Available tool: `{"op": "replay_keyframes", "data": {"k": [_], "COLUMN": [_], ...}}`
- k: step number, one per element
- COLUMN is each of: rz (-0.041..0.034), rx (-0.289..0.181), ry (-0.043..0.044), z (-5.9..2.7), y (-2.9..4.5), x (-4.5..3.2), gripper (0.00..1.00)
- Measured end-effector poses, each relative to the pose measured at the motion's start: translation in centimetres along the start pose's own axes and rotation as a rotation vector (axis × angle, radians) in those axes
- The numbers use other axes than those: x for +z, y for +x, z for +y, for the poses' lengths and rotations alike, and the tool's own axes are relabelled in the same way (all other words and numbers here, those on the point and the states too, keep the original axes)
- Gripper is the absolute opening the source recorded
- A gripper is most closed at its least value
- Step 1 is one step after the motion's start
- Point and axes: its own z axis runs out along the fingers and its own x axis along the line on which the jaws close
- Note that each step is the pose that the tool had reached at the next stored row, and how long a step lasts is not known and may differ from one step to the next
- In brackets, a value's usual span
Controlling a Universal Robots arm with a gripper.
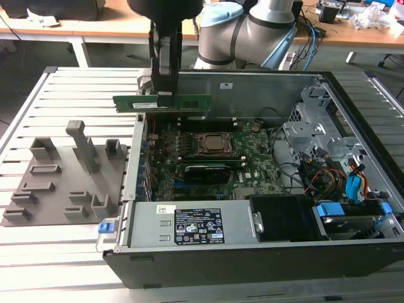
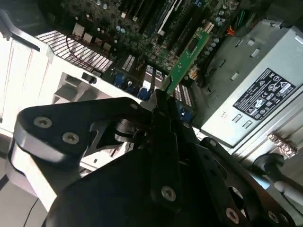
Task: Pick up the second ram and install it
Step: 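Pick up the second ram and move it above second insertion slot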
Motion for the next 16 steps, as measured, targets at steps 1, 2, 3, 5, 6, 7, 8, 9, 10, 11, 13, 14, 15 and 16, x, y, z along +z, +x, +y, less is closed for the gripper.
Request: {"op": "replay_keyframes", "data": {"k": [1,2,3,5,6,7,8,9,10,11,13,14,15,16], "rz": [-0.0009,-0.0324,-0.0449,-0.0412,-0.0376,-0.036,-0.0342,-0.0344,-0.0341,-0.034,-0.0339,-0.0341,-0.0339,-0.0339], "rx": [0.0,-0.001,-0.002,-0.001,-0.001,-0.001,-0.001,-0.001,-0.001,-0.001,-0.001,-0.001,-0.001,0.0], "ry": [-0.0004,-0.0005,-0.0005,-0.0021,-0.0029,-0.0035,-0.0047,-0.0057,-0.0071,-0.0077,-0.0103,-0.0106,-0.0109,-0.011], "z": [-0.55,-0.83,-0.94,-1.76,-2.17,-2.47,-2.97,-3.41,-3.86,-4.04,-5.35,-5.87,-6.4,-6.88], "y": [-0.01,0.0,0.0,-0.58,-0.96,-1.26,-1.74,-2.02,-2.24,-2.31,-2.75,-2.87,-2.98,-3.08], "x": [-0.02,-0.02,0.02,0.33,0.5,0.65,0.99,1.35,1.62,1.72,2.27,2.43,2.55,2.68], "gripper": [0.14,0.14,0.14,0.14,0.14,0.14,0.14,0.14,0.14,0.14,0.14,0.14,0.14,0.14]}}
